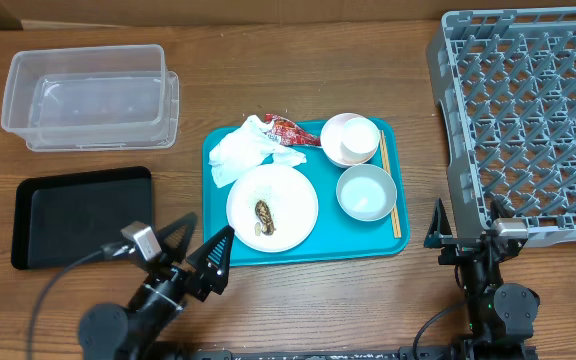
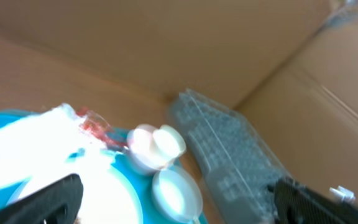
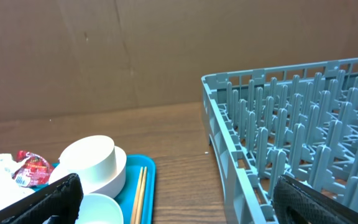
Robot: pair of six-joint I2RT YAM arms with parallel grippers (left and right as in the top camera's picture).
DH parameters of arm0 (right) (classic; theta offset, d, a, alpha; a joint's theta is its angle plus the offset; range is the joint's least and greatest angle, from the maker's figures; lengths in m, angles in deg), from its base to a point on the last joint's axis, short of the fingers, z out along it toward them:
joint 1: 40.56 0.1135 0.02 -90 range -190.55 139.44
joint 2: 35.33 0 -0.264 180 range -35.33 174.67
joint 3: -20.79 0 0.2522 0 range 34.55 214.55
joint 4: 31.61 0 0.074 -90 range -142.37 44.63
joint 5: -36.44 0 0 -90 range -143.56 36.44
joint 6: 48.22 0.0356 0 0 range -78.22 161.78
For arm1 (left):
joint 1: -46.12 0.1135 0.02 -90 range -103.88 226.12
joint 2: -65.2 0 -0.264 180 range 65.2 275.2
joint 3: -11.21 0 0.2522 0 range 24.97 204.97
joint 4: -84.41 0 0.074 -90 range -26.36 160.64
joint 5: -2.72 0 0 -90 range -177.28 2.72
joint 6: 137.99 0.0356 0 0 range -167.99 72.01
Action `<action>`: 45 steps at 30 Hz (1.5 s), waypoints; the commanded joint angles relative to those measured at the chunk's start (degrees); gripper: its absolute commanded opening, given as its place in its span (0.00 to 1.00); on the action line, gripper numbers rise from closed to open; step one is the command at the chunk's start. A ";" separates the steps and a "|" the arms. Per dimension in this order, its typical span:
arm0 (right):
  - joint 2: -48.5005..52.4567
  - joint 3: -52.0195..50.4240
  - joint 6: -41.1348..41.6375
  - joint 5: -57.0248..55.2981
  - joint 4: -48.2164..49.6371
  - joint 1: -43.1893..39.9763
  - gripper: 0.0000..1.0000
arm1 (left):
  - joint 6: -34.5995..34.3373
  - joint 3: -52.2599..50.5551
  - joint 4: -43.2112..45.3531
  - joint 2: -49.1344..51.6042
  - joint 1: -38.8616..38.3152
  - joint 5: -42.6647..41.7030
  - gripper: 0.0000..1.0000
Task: Sort waste into correct bins and load items into the dishwasher
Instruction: 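Reach the left gripper to the white plate rim and grasp it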
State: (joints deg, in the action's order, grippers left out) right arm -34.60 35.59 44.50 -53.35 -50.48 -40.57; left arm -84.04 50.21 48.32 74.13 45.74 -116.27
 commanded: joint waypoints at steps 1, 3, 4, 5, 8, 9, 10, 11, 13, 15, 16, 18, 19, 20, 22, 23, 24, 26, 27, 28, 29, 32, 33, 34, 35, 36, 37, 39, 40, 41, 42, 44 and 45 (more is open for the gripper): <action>-0.57 -0.59 -0.39 0.35 0.26 -0.39 1.00 | 16.48 14.60 -11.23 11.30 0.11 7.82 1.00; -0.57 -0.59 -0.39 0.35 0.26 -0.39 1.00 | 19.82 22.64 -18.51 19.87 0.00 7.74 1.00; -0.57 -0.59 -0.39 0.35 0.26 -0.39 1.00 | 20.00 26.38 -21.38 23.89 -0.02 6.47 1.00; -0.57 -0.59 -0.39 0.35 0.26 -0.39 1.00 | 19.96 29.75 -23.39 27.63 -0.02 4.09 1.00; -0.57 -0.59 -0.39 0.35 0.26 -0.39 1.00 | 19.12 36.98 -24.35 37.07 -0.02 -7.19 1.00; -0.57 -0.59 -0.39 0.35 0.26 -0.39 1.00 | 19.17 38.47 -24.41 39.82 -0.02 -11.28 1.00; -0.57 -0.59 -0.39 0.35 0.26 -0.39 1.00 | 19.89 39.10 -24.28 41.88 -0.02 -14.64 1.00; -0.57 -0.59 -0.39 0.35 0.26 -0.39 1.00 | 21.81 39.23 -21.68 43.74 -0.04 -17.40 1.00; -0.57 -0.59 -0.39 0.35 0.26 -0.39 1.00 | 23.41 39.60 -18.95 47.39 -0.83 -20.11 1.00; -0.57 -0.59 -0.39 0.35 0.26 -0.39 1.00 | 23.39 41.22 -20.44 51.10 -2.86 -17.59 1.00; -0.57 -0.59 -0.39 0.35 0.26 -0.39 1.00 | 23.45 42.69 -22.69 53.29 -4.83 -14.08 1.00; -0.57 -0.59 -0.39 0.35 0.26 -0.39 1.00 | 23.93 46.18 -28.33 57.13 -9.75 -4.94 1.00; -0.57 -0.59 -0.39 0.35 0.26 -0.39 1.00 | 24.15 48.30 -31.50 59.34 -13.07 0.44 1.00; -0.57 -0.59 -0.39 0.35 0.26 -0.39 1.00 | 24.06 50.95 -35.04 62.07 -17.51 6.69 1.00; -0.57 -0.59 -0.39 0.35 0.26 -0.39 1.00 | 23.96 55.21 -39.85 67.10 -25.62 15.87 1.00; -0.57 -0.59 -0.39 0.35 0.26 -0.39 1.00 | 23.54 57.09 -41.79 69.66 -29.57 20.26 1.00; -0.57 -0.59 -0.39 0.35 0.26 -0.39 1.00 | 22.82 58.95 -43.41 72.50 -33.79 25.20 1.00; -0.57 -0.59 -0.39 0.35 0.26 -0.39 1.00 | 22.56 60.76 -44.24 76.78 -39.74 32.83 1.00; -0.57 -0.59 -0.39 0.35 0.26 -0.39 1.00 | 22.56 60.89 -43.93 78.49 -41.88 36.11 1.00; -0.57 -0.59 -0.39 0.35 0.26 -0.39 1.00 | 22.53 60.87 -43.41 80.11 -43.58 38.49 1.00; -0.57 -0.59 -0.39 0.35 0.26 -0.39 1.00 | 22.53 60.87 -42.51 81.99 -45.18 39.52 1.00; -0.57 -0.59 -0.39 0.35 0.26 -0.39 1.00 | 20.44 60.87 -40.57 86.62 -47.41 39.45 1.00; -0.57 -0.59 -0.39 0.35 0.26 -0.39 1.00 | 18.45 60.87 -40.50 88.19 -47.47 39.41 1.00; -0.57 -0.59 -0.39 0.35 0.26 -0.39 1.00 | 16.98 60.87 -40.87 89.85 -47.41 38.69 1.00; -0.57 -0.59 -0.39 0.35 0.26 -0.39 1.00 | 16.57 60.87 -41.48 90.99 -47.19 37.35 1.00; -0.57 -0.59 -0.39 0.35 0.26 -0.39 1.00 | 16.57 60.87 -42.27 92.06 -46.88 35.60 1.00; -0.57 -0.59 -0.39 0.35 0.26 -0.39 1.00 | 16.57 60.87 -43.25 92.94 -46.53 33.92 1.00; -0.57 -0.59 -0.39 0.35 0.26 -0.39 1.00 | 16.55 60.85 -44.54 94.57 -46.01 30.71 1.00; -0.57 -0.59 -0.39 0.35 0.26 -0.39 1.00 | 16.52 60.85 -44.57 95.23 -45.97 30.16 0.82; -0.57 -0.59 -0.39 0.35 0.26 -0.39 1.00 | 16.55 60.85 -44.44 95.91 -46.12 29.97 0.66; -0.57 -0.59 -0.39 0.35 0.26 -0.39 1.00 | 16.65 60.85 -44.19 96.70 -46.49 30.25 0.61; -0.57 -0.59 -0.39 0.35 0.26 -0.39 1.00 | 16.72 60.85 -43.63 98.14 -47.01 32.11 0.63; -0.57 -0.59 -0.39 0.35 0.26 -0.39 1.00 | 16.52 60.85 -43.54 98.88 -47.30 32.89 0.63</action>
State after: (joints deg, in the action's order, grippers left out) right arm -34.60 35.59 44.52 -53.33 -50.56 -40.57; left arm -66.40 109.79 4.43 170.52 -0.70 -84.21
